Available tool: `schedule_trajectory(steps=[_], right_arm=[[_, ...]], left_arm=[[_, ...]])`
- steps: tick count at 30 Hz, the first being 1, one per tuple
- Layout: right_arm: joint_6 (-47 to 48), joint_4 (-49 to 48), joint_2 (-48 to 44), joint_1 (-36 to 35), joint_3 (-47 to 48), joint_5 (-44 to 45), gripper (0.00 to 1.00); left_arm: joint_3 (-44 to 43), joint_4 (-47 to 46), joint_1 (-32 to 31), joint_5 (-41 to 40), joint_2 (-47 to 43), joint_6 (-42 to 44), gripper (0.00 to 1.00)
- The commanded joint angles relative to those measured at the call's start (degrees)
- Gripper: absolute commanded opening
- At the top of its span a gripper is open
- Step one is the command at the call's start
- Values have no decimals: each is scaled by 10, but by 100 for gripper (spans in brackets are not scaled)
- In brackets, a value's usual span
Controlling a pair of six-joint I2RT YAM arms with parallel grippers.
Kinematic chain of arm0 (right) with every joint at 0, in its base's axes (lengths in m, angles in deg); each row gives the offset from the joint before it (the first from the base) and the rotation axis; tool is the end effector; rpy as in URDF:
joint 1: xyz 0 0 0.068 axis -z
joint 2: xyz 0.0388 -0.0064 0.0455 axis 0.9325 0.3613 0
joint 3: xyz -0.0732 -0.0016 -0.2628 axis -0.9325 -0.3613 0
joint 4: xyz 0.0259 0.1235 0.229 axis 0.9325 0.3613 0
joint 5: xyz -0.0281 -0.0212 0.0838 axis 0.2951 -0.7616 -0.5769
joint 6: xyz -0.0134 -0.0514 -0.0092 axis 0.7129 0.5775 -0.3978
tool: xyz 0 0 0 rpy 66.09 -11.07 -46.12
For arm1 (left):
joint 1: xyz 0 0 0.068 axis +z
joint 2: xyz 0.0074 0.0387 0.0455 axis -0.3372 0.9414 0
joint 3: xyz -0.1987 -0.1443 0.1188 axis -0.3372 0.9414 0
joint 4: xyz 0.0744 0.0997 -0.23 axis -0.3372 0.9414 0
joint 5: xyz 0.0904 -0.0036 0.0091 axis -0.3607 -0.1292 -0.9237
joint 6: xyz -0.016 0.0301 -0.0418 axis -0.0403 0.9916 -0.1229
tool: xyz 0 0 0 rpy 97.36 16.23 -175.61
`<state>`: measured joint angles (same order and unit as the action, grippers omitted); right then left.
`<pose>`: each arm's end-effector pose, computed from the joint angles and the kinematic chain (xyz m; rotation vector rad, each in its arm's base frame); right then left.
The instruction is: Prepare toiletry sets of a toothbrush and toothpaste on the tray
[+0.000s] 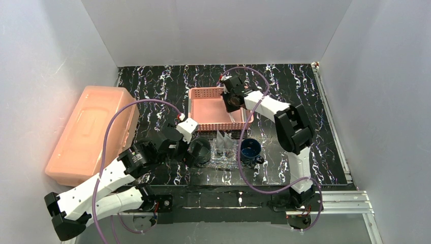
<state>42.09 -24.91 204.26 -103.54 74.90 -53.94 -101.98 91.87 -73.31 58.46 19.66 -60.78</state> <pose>0.3852 0.2616 0.1961 -0.4909 2.3892 0.1961 0.1084 -0.1338 0.3190 0.6957 2.0257 -0.4055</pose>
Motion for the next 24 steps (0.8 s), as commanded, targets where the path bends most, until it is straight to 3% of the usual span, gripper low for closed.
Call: schedule_trajectory(steps=[1,13,24], right_arm=[[-3,-78,-88,1,-23,-15,1],[5,-153,-196,0,-73,-13,1],[-8,-157,-307,0,-118,-74,1]], left_arm=[[-10,2,8,-26,0,5,98],[-11,-9,33,-10,15,-1,98],[-16,-16,41,7,12,-15,98]])
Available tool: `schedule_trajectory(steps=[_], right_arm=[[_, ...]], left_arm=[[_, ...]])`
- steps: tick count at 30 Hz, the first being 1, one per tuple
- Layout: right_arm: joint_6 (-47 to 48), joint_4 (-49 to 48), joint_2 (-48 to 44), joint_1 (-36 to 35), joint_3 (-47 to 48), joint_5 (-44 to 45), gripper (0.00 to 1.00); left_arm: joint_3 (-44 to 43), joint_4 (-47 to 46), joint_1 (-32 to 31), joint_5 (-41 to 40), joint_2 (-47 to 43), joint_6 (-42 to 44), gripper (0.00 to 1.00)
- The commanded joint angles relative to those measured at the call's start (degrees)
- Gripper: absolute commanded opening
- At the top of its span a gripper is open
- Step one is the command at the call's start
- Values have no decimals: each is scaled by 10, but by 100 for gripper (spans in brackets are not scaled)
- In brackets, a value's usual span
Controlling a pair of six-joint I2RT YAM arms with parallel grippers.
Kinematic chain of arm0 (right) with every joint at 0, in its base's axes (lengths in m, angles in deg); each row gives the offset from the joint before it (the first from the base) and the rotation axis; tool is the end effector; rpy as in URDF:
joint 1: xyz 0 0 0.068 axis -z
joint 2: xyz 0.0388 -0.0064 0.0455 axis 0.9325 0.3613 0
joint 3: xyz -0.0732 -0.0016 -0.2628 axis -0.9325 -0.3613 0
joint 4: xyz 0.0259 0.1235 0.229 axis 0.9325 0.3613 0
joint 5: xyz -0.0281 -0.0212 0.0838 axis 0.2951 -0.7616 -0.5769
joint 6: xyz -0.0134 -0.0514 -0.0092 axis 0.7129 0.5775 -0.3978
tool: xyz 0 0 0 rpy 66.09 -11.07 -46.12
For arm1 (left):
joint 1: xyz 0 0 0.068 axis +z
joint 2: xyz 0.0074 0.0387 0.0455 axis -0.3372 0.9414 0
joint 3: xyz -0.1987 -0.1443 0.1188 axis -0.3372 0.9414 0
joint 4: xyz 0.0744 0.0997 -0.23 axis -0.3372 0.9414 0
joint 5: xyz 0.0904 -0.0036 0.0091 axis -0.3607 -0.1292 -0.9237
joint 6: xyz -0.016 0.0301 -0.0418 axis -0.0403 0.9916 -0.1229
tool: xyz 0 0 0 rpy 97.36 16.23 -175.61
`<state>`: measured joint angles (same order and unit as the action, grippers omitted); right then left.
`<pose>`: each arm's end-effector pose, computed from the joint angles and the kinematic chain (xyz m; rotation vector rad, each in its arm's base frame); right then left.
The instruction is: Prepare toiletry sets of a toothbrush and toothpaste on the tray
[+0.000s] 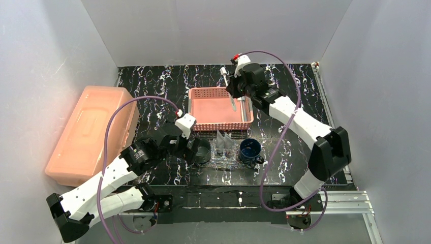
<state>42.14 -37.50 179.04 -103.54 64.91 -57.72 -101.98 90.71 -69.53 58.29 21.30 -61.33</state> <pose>0.3253 0.2230 0.3388 -0.4062 1.9365 0.4467 0.1215 -0.1316 0.3164 0.6190 2.0533 -0.3652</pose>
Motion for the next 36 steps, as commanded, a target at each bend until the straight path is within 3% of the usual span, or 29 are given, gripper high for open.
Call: schedule_trajectory(steps=[1,10,19,26,36], right_arm=[[-11,-28,-66,0,-24,-49,1],[-30,-26,-181,0,-87,-114,1],[-119,-76,-273,0,-161,-204,1],[-228,-189,-331,-2,-225,-255,1],[-383,-346,-373,-16,-291,-284,1]], left_arm=[[-17,-5,4,13,-6,-12,98],[-50,-8,4,51,-5,-30,98],[-84,-53,3,163,-3,-86,98],[-77,-110,3,228,-13,-151,98],[-38,-263,3,307,-22,-256,98]])
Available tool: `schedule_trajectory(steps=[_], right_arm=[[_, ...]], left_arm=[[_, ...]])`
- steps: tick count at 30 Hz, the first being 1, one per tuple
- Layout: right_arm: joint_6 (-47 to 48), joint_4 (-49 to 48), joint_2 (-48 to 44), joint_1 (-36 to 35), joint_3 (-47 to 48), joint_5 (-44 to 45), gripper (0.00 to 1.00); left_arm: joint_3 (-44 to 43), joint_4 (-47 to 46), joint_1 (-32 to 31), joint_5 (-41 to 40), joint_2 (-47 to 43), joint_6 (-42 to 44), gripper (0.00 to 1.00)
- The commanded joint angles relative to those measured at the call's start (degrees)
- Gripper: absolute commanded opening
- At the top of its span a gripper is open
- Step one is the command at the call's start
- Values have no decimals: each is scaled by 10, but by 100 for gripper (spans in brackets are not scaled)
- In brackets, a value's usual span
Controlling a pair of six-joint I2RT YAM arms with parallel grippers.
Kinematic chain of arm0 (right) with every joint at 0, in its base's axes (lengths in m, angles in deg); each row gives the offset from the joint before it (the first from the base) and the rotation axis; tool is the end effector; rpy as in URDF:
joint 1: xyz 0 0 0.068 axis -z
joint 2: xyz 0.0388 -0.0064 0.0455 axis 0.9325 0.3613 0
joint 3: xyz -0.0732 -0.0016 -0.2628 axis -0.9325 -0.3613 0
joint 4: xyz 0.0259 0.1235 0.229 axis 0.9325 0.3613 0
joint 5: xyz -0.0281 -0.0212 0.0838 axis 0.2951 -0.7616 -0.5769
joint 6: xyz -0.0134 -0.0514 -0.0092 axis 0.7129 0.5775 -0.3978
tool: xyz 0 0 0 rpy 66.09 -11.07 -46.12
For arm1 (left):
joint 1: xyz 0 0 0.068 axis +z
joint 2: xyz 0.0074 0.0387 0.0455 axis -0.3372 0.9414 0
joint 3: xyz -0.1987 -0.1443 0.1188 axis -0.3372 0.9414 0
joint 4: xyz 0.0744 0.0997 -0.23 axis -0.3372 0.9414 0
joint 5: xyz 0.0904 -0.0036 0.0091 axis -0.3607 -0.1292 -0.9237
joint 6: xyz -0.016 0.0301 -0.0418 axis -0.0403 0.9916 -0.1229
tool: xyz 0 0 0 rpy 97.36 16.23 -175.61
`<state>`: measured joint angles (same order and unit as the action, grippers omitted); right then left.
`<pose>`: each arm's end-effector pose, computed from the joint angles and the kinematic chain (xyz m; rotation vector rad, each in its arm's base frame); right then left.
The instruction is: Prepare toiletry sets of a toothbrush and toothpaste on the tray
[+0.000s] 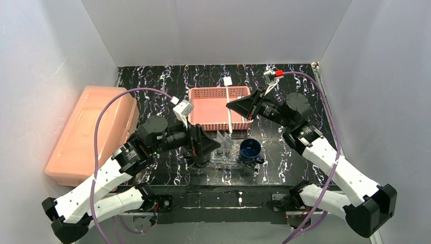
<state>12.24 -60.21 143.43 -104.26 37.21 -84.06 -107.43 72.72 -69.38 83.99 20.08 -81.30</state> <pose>0.1861 0.1496 0.3933 -0.3218 1.5433 1.3296 0.1116 -0.1436 0.3840 0.5073 1.7900 -1.1829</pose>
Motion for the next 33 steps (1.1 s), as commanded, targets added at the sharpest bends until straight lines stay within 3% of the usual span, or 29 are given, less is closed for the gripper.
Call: schedule_trajectory(steps=[1,8,22,26,33], right_arm=[[-98,-135,-18,-12,-21,-21,1],[-193,-268,-5,-43,-60,-24,1],[-235,-377,29,-110,-66,15,1],[-235,-395,36,-122,-63,24,1],[-232,-410,36,-131,-66,36,1]], left_arm=[[20,-98,2,55,-11,-64,98],[45,-184,2,88,-10,-121,98],[51,-238,2,115,-12,-169,97],[61,-274,2,133,-11,-186,92],[66,-297,2,149,-17,-192,73]])
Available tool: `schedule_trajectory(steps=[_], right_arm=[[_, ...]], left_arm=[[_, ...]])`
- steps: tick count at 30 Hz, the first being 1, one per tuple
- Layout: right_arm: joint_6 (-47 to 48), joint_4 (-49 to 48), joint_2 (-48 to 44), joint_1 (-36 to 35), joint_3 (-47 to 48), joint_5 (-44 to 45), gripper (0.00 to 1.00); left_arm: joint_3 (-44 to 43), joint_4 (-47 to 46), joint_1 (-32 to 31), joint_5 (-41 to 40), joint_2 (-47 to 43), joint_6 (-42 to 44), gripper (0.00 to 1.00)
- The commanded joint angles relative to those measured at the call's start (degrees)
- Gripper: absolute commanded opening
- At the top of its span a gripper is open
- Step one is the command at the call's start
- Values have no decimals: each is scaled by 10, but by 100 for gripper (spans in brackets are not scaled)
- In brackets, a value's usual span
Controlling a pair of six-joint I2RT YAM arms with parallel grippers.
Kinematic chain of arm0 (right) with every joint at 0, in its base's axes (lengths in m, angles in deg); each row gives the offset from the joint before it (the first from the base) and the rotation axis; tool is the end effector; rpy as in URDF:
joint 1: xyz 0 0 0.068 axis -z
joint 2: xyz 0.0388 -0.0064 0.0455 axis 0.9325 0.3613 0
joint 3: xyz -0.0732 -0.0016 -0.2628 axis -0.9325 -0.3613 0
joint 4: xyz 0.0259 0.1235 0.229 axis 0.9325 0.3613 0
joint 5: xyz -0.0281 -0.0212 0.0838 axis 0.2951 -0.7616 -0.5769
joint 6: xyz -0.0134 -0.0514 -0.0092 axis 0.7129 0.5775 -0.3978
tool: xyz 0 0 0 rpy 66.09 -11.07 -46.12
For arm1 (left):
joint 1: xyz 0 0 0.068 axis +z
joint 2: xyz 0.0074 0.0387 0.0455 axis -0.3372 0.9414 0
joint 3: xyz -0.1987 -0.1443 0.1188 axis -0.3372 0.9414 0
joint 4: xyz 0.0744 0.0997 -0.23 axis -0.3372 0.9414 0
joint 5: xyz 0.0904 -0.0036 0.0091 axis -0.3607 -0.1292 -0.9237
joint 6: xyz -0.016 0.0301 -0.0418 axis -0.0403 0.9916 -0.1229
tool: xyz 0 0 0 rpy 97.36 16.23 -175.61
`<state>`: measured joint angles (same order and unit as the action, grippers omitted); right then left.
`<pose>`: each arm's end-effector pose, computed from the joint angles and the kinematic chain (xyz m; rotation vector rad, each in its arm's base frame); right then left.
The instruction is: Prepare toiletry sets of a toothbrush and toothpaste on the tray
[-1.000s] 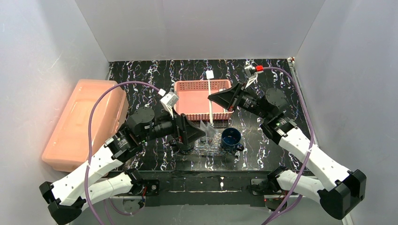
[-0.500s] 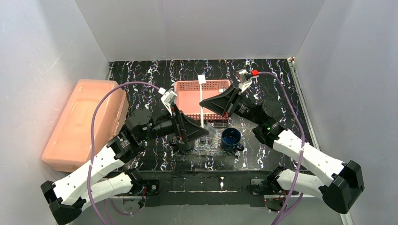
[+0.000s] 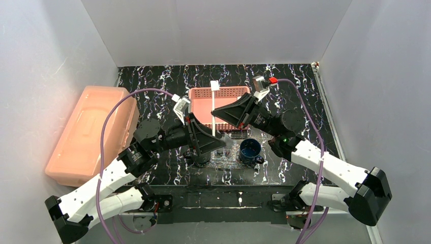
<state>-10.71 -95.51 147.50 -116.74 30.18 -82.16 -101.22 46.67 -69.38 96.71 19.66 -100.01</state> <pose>0.1525 0.1881 0.3957 -0.2619 1.2139 1.8923 0.1076 -0.1505 0.3962 0.4594 1.5413 -1.6777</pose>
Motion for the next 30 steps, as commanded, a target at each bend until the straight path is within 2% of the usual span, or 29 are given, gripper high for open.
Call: schedule_trajectory(steps=[1,10,13,15,20,21,26,30], right_arm=[[-2,-57,-4,-8,5,17,1],[5,-58,-4,-15,-2,24,1],[13,-46,-8,-17,-3,28,1],[20,-35,-12,-17,-4,32,1],[43,0,-24,-18,0,37,1],[51,16,-28,-18,2,39,6],[110,105,-50,-18,21,48,44],[202,255,-65,-18,80,48,50]], left_arm=[[5,-39,2,23,-13,-6,70],[7,-47,1,33,-15,-8,31],[7,-47,2,34,-15,-8,16],[9,-47,2,31,-15,-6,1],[15,-47,1,25,-13,-10,0],[16,-47,2,26,-11,-11,0],[19,-42,2,29,-8,-11,0],[19,4,2,25,-11,6,0]])
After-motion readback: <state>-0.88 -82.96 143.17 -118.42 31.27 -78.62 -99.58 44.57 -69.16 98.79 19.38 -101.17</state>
